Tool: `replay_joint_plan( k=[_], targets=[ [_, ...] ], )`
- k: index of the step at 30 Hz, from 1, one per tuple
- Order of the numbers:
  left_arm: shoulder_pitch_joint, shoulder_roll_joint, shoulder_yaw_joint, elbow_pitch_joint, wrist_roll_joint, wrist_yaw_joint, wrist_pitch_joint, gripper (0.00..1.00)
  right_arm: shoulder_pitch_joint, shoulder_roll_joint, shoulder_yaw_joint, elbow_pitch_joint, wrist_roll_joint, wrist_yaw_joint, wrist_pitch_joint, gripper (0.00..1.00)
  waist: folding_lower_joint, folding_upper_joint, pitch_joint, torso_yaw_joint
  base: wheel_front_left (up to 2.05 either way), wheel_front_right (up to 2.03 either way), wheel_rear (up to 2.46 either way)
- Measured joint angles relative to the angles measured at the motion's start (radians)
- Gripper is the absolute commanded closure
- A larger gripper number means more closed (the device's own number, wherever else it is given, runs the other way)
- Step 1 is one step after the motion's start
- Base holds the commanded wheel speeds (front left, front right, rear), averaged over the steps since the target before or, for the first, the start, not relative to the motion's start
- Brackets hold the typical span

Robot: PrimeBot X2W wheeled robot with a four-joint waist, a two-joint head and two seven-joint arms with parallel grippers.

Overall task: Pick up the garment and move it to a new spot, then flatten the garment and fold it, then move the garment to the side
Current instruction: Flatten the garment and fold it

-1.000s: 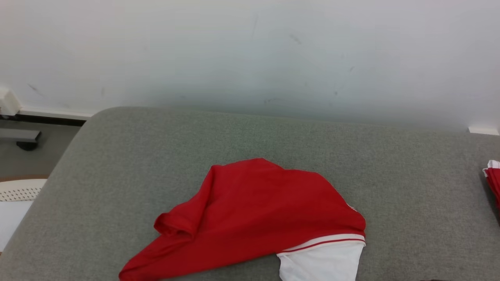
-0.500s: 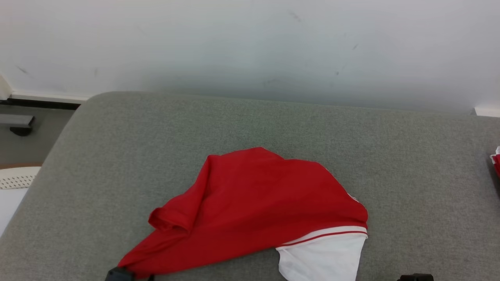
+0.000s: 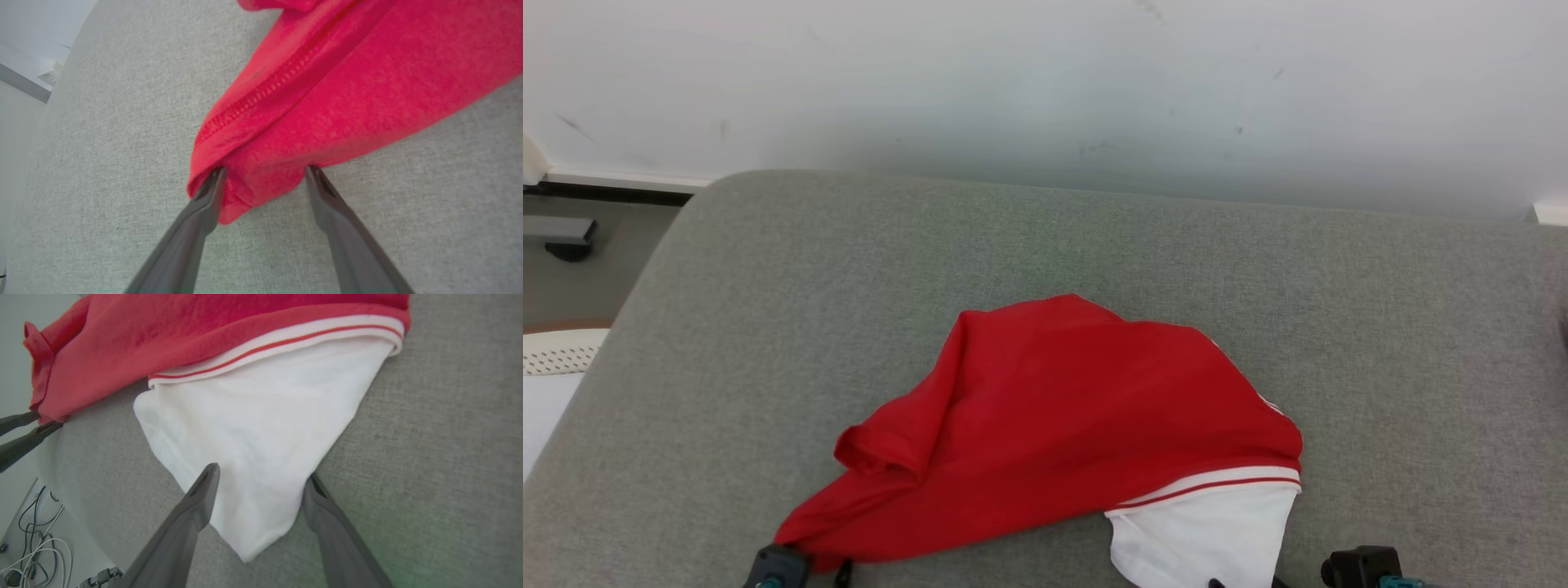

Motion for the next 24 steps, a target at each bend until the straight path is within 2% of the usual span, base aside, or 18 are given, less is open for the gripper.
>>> replay_joint_plan(
  k=[10, 11, 12, 13, 14, 15, 16, 17, 24],
  targets=[
    [-0.017, 0.012, -0.022, 0.013, 0.000, 0.000, 0.030, 0.00, -0.040, 0.004, 0.024, 0.034, -0.004, 0.000, -0.012, 0.00, 0.0001, 0.0000, 0.005, 0.015, 0.00, 0.00, 0.00],
    [-0.021, 0.011, -0.024, 0.016, -0.002, -0.004, 0.035, 0.12, -0.044, 0.006, 0.026, 0.041, -0.003, 0.000, -0.011, 0.00, 0.0000, 0.0000, 0.004, 0.016, 0.00, 0.00, 0.00],
    [-0.025, 0.011, -0.026, 0.020, -0.004, -0.006, 0.042, 0.59, -0.051, 0.007, 0.031, 0.049, -0.003, 0.000, -0.007, 0.00, 0.0000, 0.0000, 0.003, 0.017, 0.00, 0.00, 0.00],
    [-0.028, 0.010, -0.029, 0.024, -0.005, -0.008, 0.044, 0.72, -0.058, 0.008, 0.036, 0.057, -0.003, 0.000, -0.003, 0.00, 0.0000, 0.0000, 0.003, 0.017, 0.00, 0.00, 0.00],
    [-0.033, 0.009, -0.032, 0.028, -0.005, -0.012, 0.049, 0.77, -0.067, 0.010, 0.039, 0.067, 0.000, 0.000, -0.003, 0.24, 0.0000, 0.0000, 0.004, 0.017, 0.00, 0.00, 0.00],
    [-0.038, 0.008, -0.035, 0.033, -0.005, -0.014, 0.051, 1.00, -0.077, 0.014, 0.040, 0.079, 0.009, 0.000, -0.003, 0.58, 0.0000, 0.0000, 0.005, 0.016, 0.00, 0.00, 0.00],
    [-0.044, 0.007, -0.038, 0.040, -0.007, -0.017, 0.054, 1.00, -0.088, 0.018, 0.040, 0.090, 0.012, 0.000, -0.006, 0.86, 0.0000, 0.0000, 0.005, 0.016, 0.00, 0.00, 0.00],
    [-0.050, 0.005, -0.041, 0.048, -0.010, -0.017, 0.054, 1.00, -0.099, 0.021, 0.040, 0.104, 0.021, 0.000, -0.014, 1.00, 0.0000, 0.0000, 0.005, 0.017, 0.00, 0.00, 0.00],
    [-0.096, -0.016, -0.033, 0.072, -0.048, -0.021, 0.045, 1.00, -0.181, 0.043, 0.011, 0.146, 0.115, 0.000, -0.108, 1.00, 0.0000, 0.0000, -0.005, 0.018, 0.00, 0.00, 0.00]
  ],
)
